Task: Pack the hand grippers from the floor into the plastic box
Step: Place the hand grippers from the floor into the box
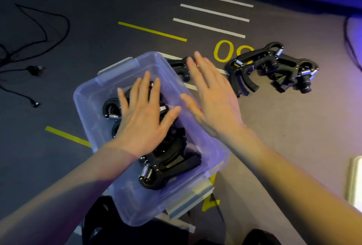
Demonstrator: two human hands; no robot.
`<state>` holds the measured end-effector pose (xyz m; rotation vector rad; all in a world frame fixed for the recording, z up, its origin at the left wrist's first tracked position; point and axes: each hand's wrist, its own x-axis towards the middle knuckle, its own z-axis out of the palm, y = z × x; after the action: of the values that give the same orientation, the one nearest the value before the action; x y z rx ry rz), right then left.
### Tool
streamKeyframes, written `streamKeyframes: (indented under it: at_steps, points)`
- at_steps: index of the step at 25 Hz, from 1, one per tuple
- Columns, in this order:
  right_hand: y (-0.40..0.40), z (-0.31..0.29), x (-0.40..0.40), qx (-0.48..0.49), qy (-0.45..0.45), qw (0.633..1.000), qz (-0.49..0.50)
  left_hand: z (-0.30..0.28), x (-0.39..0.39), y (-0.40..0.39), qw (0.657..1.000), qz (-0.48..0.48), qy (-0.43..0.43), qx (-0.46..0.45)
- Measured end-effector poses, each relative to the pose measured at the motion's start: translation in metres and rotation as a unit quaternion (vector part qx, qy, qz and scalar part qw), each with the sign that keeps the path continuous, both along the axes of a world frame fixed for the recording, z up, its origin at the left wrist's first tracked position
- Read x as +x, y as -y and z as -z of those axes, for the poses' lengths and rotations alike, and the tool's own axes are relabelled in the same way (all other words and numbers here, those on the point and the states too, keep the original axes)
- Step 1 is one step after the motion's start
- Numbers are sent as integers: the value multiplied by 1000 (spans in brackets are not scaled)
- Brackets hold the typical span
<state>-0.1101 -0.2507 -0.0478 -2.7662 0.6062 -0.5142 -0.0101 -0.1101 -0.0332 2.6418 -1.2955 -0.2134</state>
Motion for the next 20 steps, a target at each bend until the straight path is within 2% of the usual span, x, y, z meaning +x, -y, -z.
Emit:
streamKeyframes:
  at_steps: [5,8,11,15,20]
  points:
    - [79,58,-42,107,-134,976,136,10,-17,65,993,114,-19,3]
    - [120,89,-49,149,-223,948,171,19,-17,90,990,138,6,31]
    - [145,106,-46,177,-266,929,185,25,-18,93,988,141,35,42]
    - [162,119,-37,255,-236,917,195,27,-19,93,988,136,41,52]
    - [162,120,-39,272,-160,934,168,27,-20,95,989,132,40,53]
